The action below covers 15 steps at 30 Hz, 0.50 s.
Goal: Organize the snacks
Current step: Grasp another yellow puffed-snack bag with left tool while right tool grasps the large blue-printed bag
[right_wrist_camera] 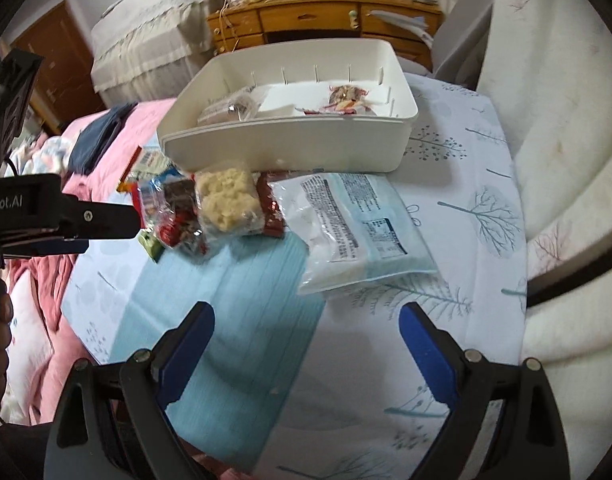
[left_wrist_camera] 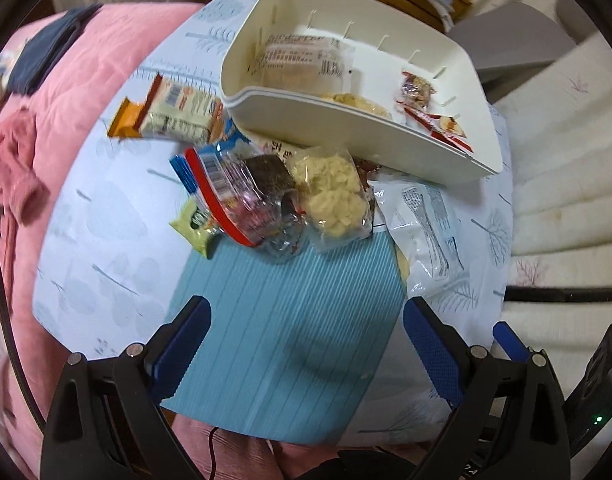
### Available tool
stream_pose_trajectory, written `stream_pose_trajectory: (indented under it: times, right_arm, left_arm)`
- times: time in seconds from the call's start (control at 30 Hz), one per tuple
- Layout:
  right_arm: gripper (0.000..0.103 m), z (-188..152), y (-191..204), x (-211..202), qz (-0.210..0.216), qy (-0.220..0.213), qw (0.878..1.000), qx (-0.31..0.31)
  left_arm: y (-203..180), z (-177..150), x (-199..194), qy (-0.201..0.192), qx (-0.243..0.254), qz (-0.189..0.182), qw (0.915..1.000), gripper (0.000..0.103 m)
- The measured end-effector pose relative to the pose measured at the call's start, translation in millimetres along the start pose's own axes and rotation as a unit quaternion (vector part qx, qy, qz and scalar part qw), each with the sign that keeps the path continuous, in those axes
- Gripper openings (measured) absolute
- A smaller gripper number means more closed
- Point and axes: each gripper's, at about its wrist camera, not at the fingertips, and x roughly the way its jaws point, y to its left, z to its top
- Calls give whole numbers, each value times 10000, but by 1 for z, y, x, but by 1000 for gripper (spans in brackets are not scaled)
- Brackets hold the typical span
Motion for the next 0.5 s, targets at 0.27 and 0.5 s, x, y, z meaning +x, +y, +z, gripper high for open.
stream_pose_trajectory:
  times: [0.27, 0.5]
  right_arm:
    - [101, 11, -26, 27, 192, 266, 9990, -308]
    - [101, 23, -38, 56, 402, 486, 9972, -406]
  left_arm:
    - [-1, 9, 33, 65, -863, 155, 9961, 97]
    - [-11, 24, 56, 239, -1172, 388, 9921, 97]
